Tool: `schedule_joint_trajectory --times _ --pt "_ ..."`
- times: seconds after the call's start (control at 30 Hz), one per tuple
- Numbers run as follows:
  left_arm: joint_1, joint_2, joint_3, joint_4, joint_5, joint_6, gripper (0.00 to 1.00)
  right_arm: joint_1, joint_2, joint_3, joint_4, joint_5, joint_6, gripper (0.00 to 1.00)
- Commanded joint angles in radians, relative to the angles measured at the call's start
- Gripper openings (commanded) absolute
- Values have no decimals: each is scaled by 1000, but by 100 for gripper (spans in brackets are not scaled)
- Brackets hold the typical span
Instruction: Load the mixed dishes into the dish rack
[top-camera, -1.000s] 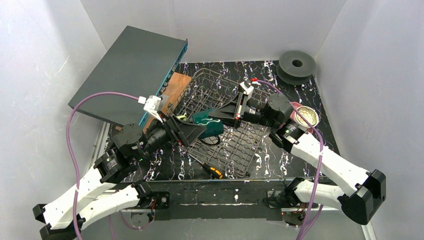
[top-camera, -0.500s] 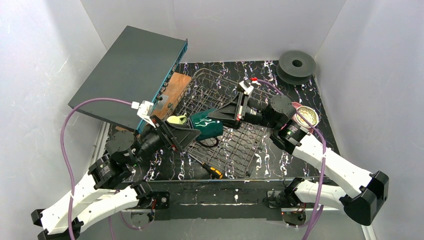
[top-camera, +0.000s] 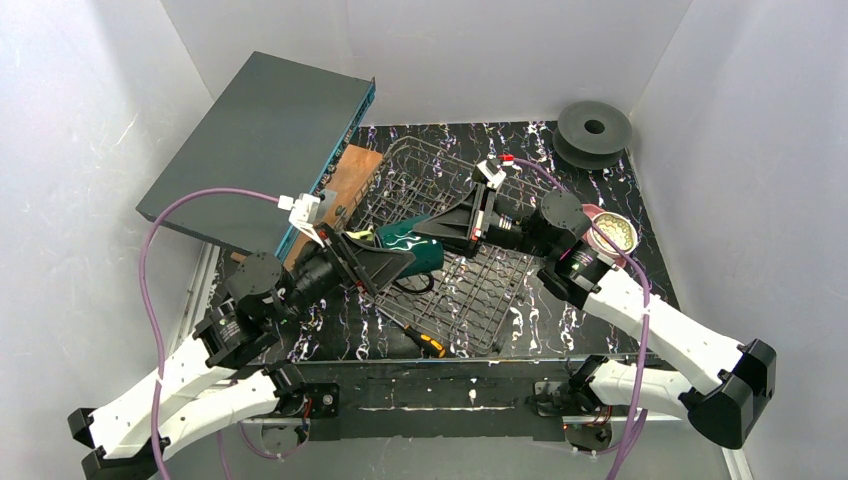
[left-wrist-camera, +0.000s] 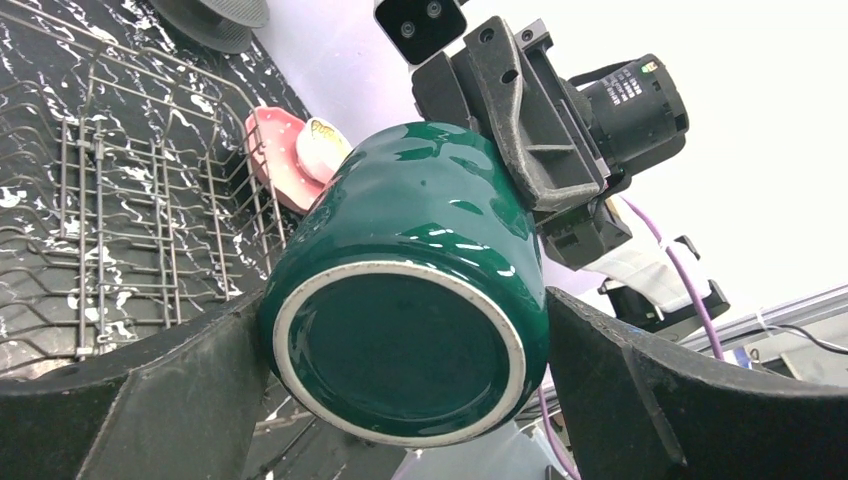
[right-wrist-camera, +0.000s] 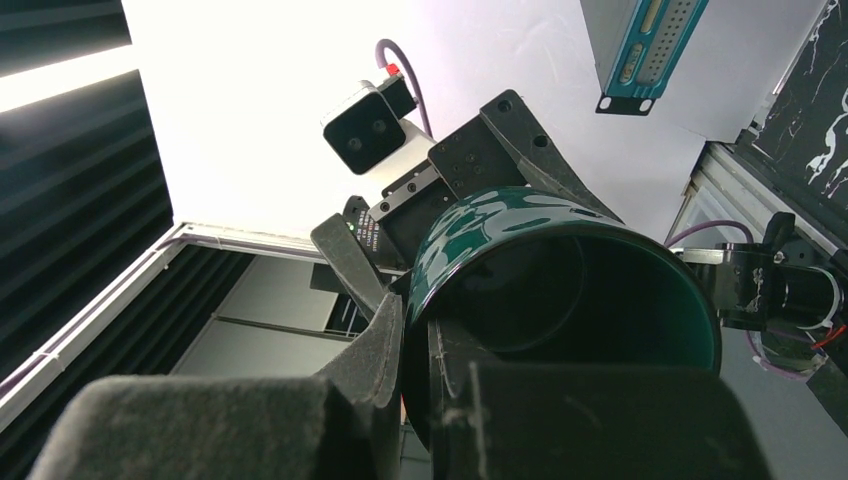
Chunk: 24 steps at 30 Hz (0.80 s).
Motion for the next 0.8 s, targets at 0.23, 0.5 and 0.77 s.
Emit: schedule_joint_trajectory --times 0.23,0.5,0.77 --pt "-1 14 -48 201 12 -4 98 17 -7 9 206 7 82 1" --pt "-1 0 -55 216 0 7 70 16 -2 -26 224 13 91 1" --pt "-2 -46 -31 70 -66 24 3 14 -17 -58 131 41 11 76"
